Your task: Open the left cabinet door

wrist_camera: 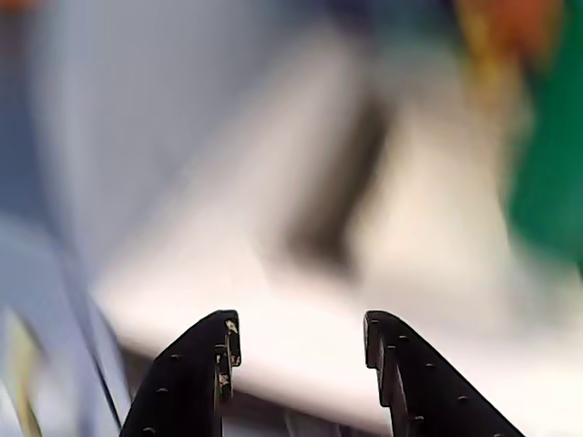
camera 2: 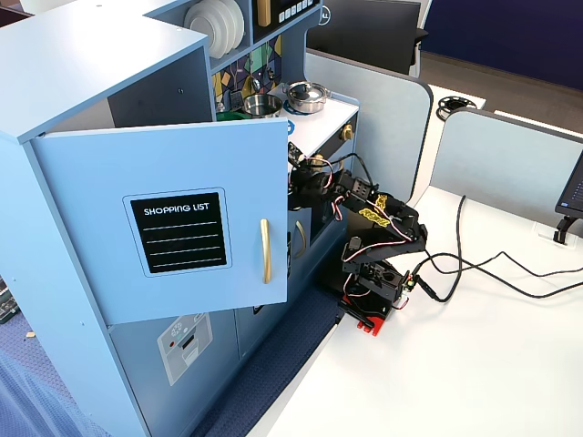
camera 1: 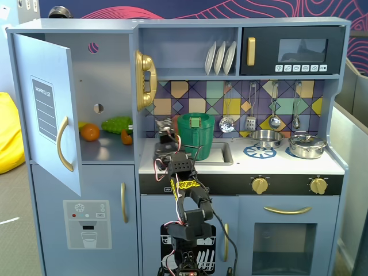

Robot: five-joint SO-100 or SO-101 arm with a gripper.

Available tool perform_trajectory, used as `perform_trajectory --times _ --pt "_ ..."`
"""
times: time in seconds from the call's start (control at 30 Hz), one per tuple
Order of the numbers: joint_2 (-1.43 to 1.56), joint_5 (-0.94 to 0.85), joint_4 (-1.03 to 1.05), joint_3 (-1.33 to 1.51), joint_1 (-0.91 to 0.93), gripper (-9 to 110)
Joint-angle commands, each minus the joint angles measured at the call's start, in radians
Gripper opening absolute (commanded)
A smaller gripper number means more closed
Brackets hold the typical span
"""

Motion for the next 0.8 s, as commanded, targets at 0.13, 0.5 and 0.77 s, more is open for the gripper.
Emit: perform_trajectory --times 0.13,0.5,0.77 --pt "0.101 0.138 0.46 0.106 0.152 8" --pt "0.328 0.267 0.474 0.563 0.199 8" --pt "0.46 0.279 0.43 0.821 0.225 8"
